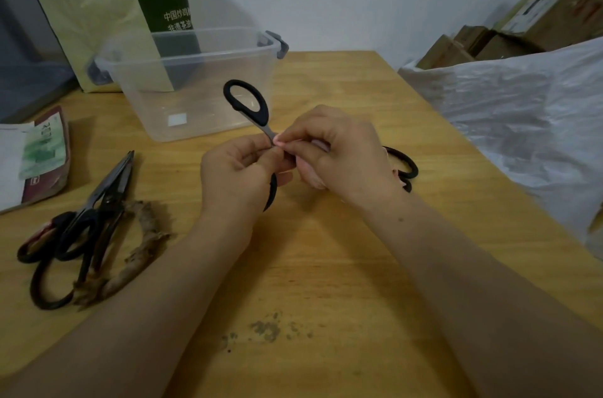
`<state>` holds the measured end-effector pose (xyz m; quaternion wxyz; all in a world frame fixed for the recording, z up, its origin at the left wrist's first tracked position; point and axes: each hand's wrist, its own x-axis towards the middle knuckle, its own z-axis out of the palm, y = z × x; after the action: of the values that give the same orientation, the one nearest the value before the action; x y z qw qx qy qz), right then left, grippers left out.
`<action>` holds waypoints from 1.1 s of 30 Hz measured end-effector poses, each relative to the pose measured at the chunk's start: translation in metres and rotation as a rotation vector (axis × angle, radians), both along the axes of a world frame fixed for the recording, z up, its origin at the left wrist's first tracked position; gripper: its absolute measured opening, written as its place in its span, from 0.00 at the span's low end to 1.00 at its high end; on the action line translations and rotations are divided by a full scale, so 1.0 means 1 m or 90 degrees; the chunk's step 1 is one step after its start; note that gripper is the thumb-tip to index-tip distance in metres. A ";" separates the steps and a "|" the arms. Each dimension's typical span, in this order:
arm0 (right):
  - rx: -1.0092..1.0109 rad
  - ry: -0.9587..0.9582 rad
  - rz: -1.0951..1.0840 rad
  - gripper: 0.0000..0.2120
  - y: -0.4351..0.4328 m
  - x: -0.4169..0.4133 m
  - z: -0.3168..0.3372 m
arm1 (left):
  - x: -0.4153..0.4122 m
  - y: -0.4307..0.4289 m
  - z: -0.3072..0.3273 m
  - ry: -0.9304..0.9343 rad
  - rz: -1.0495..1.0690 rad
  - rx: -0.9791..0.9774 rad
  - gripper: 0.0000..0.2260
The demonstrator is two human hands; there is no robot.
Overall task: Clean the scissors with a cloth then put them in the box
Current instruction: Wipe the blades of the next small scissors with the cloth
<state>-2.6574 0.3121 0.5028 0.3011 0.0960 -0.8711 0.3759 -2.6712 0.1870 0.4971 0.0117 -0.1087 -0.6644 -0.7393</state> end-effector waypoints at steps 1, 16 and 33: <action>-0.019 0.004 0.002 0.04 0.000 -0.001 -0.001 | 0.000 0.000 0.000 -0.001 -0.004 0.003 0.07; -0.190 -0.062 -0.049 0.07 0.014 -0.004 0.002 | 0.001 0.003 -0.001 -0.021 -0.022 -0.005 0.09; -0.204 -0.085 -0.006 0.05 0.008 -0.002 0.000 | 0.000 -0.001 0.002 -0.041 -0.026 0.002 0.08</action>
<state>-2.6595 0.3201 0.5033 0.2555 0.0176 -0.8185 0.5143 -2.6713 0.1857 0.4986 -0.0246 -0.0981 -0.6609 -0.7436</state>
